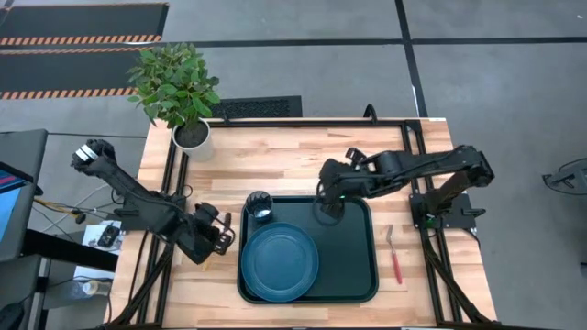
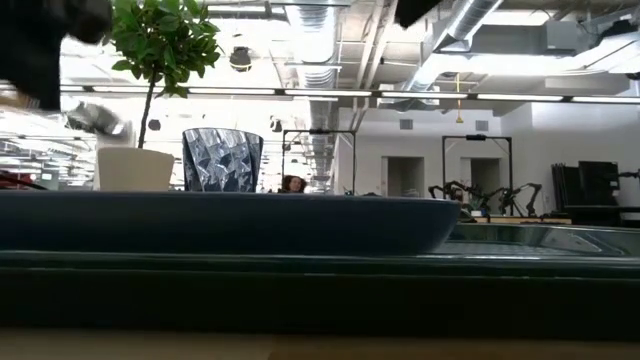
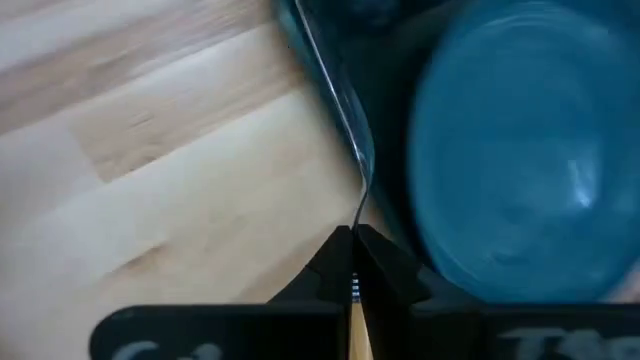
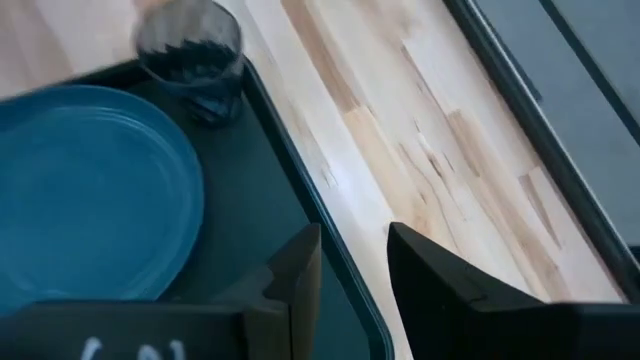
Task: Pick and place plate/cup/fork/spoon on tray
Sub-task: Put the yellow spoon on the black serving tray to the right of the blue plate
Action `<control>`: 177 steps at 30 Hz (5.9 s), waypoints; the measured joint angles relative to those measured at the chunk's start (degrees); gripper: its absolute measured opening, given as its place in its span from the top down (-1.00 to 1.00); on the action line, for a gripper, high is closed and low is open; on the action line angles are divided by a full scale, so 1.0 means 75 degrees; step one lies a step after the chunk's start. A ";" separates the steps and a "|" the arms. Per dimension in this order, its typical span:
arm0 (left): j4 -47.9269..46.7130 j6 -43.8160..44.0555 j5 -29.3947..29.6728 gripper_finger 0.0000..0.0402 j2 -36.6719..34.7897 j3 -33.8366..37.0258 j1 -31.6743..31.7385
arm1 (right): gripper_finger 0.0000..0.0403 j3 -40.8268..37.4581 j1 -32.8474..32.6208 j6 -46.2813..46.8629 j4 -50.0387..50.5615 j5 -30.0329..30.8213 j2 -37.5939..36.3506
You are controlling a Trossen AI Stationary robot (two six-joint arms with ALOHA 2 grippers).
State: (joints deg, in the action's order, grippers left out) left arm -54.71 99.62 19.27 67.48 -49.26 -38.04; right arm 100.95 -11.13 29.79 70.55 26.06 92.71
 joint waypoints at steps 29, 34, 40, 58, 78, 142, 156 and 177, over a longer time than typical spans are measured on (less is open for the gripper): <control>0.6720 -0.7737 -0.3070 1.00 -0.1096 -0.1413 0.1979 | 0.03 -0.0006 -0.2228 -0.7669 -0.4701 0.0378 -0.0546; 0.6644 -0.7101 -0.4245 1.00 -0.1094 -0.1413 0.2236 | -0.04 0.0000 -0.2400 -0.9626 -0.5694 0.0715 -0.0511; 0.6979 -0.6231 -0.5344 1.00 -0.0804 -0.1408 0.2507 | -0.14 0.0007 -0.2387 -1.1203 -0.6531 0.0098 -0.0319; 0.7545 -0.5879 -0.6777 1.00 -0.0215 -0.1410 0.2838 | -0.17 0.0000 -0.2162 -1.1782 -0.7145 -0.0257 0.0401; 0.7635 -0.5448 -0.6846 1.00 -0.0215 -0.1410 0.2844 | -0.16 0.0000 -0.1945 -1.1979 -0.7656 -0.0851 0.0550; 0.6379 -0.7304 -0.5984 0.62 -0.0221 -0.1418 0.3524 | 0.98 0.0006 -0.1376 -0.8841 -0.5249 -0.1244 -0.0065; 0.3394 -0.8330 -0.4246 0.33 -0.0230 -0.1418 0.4015 | 0.99 -0.0012 0.1137 -0.4317 0.1080 -0.4857 0.0279; 0.1779 -0.8728 -0.2388 0.33 -0.0276 -0.1416 0.3479 | 0.99 -0.2162 0.1998 -0.5986 0.1992 -0.7342 0.2028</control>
State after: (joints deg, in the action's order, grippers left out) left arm -41.38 34.17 1.36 65.41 -59.88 -11.94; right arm 84.73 3.86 -15.11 85.49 -29.00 107.92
